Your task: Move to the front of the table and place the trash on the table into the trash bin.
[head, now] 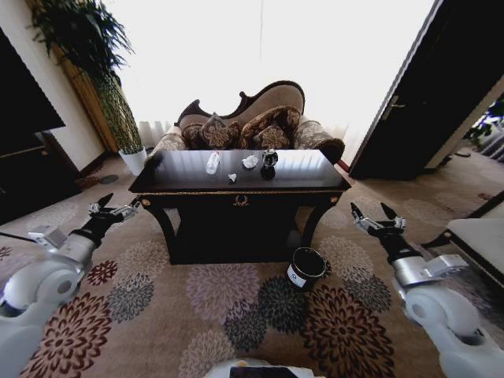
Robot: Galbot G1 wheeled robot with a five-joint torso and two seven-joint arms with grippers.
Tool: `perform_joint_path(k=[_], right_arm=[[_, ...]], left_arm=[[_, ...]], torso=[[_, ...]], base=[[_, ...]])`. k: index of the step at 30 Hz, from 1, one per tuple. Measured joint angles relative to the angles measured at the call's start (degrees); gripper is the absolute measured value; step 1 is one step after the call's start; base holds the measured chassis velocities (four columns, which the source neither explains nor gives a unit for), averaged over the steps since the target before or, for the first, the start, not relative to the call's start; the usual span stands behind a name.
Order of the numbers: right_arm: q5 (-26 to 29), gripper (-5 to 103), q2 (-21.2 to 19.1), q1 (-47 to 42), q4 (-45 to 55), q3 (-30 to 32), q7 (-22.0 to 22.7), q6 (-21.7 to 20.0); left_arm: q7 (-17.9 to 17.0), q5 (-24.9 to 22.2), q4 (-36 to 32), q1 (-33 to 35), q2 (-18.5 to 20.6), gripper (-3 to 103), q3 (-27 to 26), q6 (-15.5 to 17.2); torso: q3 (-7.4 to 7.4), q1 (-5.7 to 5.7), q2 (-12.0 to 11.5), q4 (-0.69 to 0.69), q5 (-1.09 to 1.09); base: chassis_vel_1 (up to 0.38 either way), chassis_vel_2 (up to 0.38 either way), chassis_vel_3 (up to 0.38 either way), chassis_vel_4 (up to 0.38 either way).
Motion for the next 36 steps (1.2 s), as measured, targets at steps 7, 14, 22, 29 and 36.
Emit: perform_joint_path(k=[7,14,22,29,36], right_arm=[[0.00,100,-0.09,0.00,0.05,0.00,0.00,0.00],[0.00,100,0.18,-0.17,0.38,-0.05,-0.18,0.03],[0.19,100,0.25,0.07,0.30,-0.28,0.17,0.41],[0.26,100,0.44,0.17,0.15,-0.81,0.21,1.28],[-0.02,100,0.68,-0.04,0.28,-1.14,-0.06,1.55]], left_arm=[[0.13,0.03,-0.07,0.32,-0.07,100,-0.24,0.00],[0.15,0.18,-0.20,0.36,-0.11,100,-0.34,-0.04],[0.15,0.28,-0.31,0.20,-0.07,100,-0.10,-0.04],[1.85,0.71,0.44,-0.56,1.70,100,1.49,0.02],[3.91,0.06,4.66,-6.22,6.99,100,7.43,0.68]], torso=[[-0.01,-0.01,0.01,-0.03,-0.03],[0.00,0.00,0.00,0.00,-0.02],[0.00,0.01,0.00,-0.02,-0.01],[0.02,0.07,-0.02,-0.01,-0.02],[-0.03,-0.08,0.03,-0.02,-0.02]], base=[[-0.175,0.151,0.150,-0.166],[-0.188,0.223,0.188,-0.201],[-0.231,0.211,0.203,-0.202],[-0.102,0.101,0.094,-0.097],[0.000,0.000,0.000,0.000]])
